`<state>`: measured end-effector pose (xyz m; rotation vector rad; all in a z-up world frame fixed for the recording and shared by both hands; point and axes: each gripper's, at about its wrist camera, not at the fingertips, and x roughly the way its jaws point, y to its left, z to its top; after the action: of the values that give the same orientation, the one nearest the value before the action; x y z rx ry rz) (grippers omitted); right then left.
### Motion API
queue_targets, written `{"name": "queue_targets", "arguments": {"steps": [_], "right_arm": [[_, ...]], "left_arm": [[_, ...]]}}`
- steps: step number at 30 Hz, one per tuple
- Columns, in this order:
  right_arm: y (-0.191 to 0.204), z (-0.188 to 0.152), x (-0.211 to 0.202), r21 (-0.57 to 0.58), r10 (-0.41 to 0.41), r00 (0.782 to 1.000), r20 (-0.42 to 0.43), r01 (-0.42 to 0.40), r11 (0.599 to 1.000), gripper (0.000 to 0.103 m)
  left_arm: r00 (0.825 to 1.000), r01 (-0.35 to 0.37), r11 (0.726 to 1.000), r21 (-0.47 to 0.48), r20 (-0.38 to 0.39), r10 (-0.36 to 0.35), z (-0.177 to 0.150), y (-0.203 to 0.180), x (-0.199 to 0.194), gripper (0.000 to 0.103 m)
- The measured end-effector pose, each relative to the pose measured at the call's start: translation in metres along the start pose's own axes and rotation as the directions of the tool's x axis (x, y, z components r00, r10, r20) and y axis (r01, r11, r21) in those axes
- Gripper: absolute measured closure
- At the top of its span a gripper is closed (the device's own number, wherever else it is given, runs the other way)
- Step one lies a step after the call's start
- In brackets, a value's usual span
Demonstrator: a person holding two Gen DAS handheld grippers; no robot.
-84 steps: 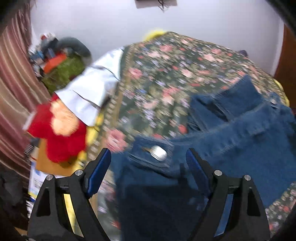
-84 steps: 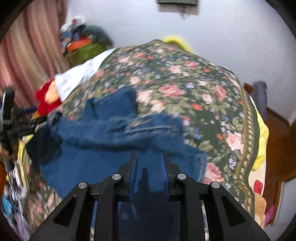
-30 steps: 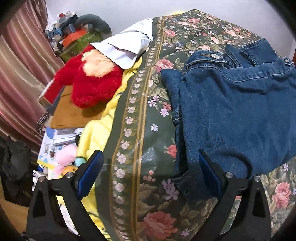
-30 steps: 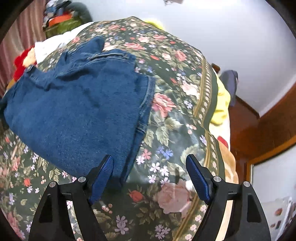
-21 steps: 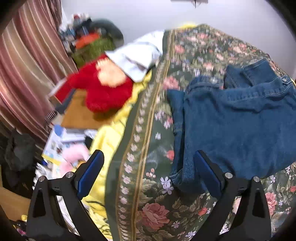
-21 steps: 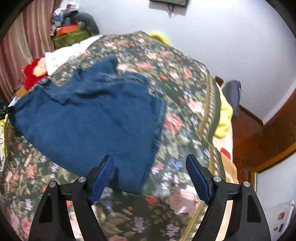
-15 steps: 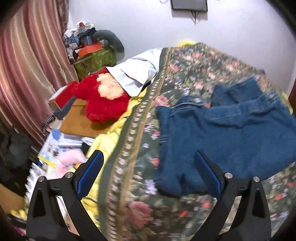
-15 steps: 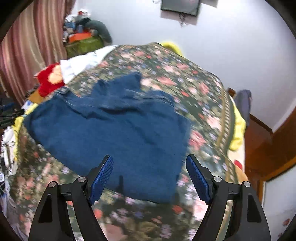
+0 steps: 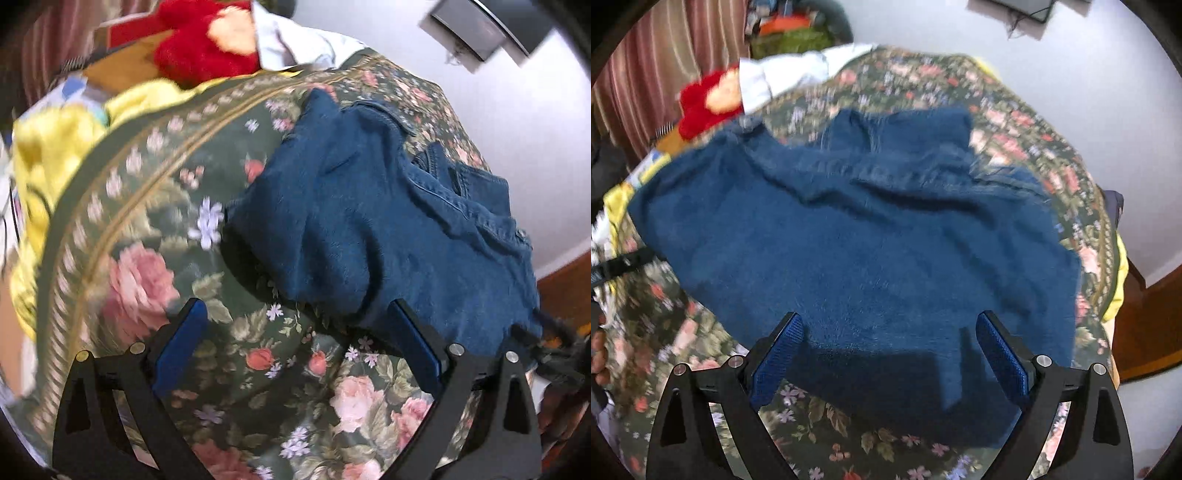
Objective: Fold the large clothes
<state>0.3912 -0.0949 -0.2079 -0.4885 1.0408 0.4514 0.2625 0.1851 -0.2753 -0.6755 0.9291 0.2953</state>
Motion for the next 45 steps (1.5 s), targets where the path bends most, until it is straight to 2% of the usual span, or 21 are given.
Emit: {"name": "queue_targets", "arguments": {"steps": [1,3,5,8,11,13,17,21,22,23,25,26,31,34,38,42,45], "right_arm": [[0.003,-0.002,0.009,-0.013,-0.001,1.0,-0.018,0.001,1.0,0.009],[0.008,-0.005,0.014,-0.048,-0.015,1.0,0.007,0.015,0.999,0.002],[0.014,-0.007,0.017,-0.084,-0.035,0.999,0.014,0.036,0.996,0.0],[0.012,-0.007,0.018,-0.084,-0.018,1.0,0.017,0.019,0.996,0.0],[0.006,-0.006,0.018,-0.07,0.011,1.0,0.016,-0.01,0.997,0.0],[0.006,-0.007,0.019,-0.072,0.015,1.0,0.02,-0.014,0.997,0.0],[0.008,-0.008,0.017,-0.074,0.021,0.999,0.032,-0.019,0.997,0.0],[0.006,-0.009,0.017,-0.063,0.043,0.998,0.038,-0.041,0.997,0.0],[0.006,-0.009,0.017,-0.06,0.048,0.998,0.038,-0.046,0.997,0.0],[0.005,-0.009,0.017,-0.058,0.055,0.998,0.038,-0.053,0.997,0.0],[0.006,-0.009,0.017,-0.059,0.067,0.997,0.038,-0.064,0.996,0.0],[0.006,-0.009,0.016,-0.061,0.078,0.996,0.037,-0.076,0.995,0.0],[0.005,-0.002,0.01,-0.034,0.135,0.991,0.025,-0.134,0.99,0.0],[-0.001,0.011,0.003,0.043,0.179,0.982,0.052,-0.181,0.983,0.0],[0.003,0.03,0.009,0.109,0.216,0.974,0.067,-0.222,0.969,0.0],[0.031,0.035,0.037,0.063,0.261,0.965,-0.026,-0.259,0.964,0.0],[0.053,0.031,0.044,-0.013,0.258,0.965,-0.034,-0.259,0.966,0.0]], "left_arm": [[1.0,0.005,1.0,-0.013,0.004,-0.005,-0.001,-0.001,0.002,0.004],[1.0,0.029,0.999,-0.019,-0.002,-0.029,-0.001,-0.006,0.005,0.004],[0.996,0.085,0.995,-0.042,-0.019,-0.086,0.0,-0.012,0.01,0.005],[0.974,0.202,0.974,-0.103,-0.079,-0.211,0.0,-0.018,0.024,0.01],[0.96,0.239,0.956,-0.168,-0.109,-0.259,0.0,-0.021,0.04,0.015],[0.961,0.235,0.952,-0.195,-0.1,-0.257,0.003,-0.022,0.048,0.018],[0.965,0.232,0.938,-0.259,-0.06,-0.255,0.016,-0.022,0.059,0.019],[0.976,0.206,0.934,-0.293,-0.01,-0.219,0.023,-0.029,0.062,0.019],[0.979,0.198,0.937,-0.289,0.003,-0.206,0.025,-0.029,0.064,0.024],[0.985,0.17,0.945,-0.279,0.021,-0.171,0.027,-0.032,0.064,0.028],[0.992,0.128,0.958,-0.257,0.043,-0.121,0.031,-0.037,0.064,0.045],[0.994,0.102,0.966,-0.239,0.062,-0.09,0.034,-0.039,0.063,0.049],[0.99,0.048,0.992,-0.113,0.134,-0.033,0.043,-0.059,0.052,0.068],[0.981,0.015,1.0,0.0,0.193,-0.015,0.047,-0.082,0.035,0.072],[0.965,-0.019,0.992,0.123,0.263,-0.015,0.045,-0.099,0.004,0.074],[0.953,-0.047,0.978,0.205,0.301,-0.018,0.04,-0.106,-0.018,0.074],[0.948,-0.087,0.96,0.266,0.319,-0.003,0.036,-0.112,-0.025,0.075]]}}
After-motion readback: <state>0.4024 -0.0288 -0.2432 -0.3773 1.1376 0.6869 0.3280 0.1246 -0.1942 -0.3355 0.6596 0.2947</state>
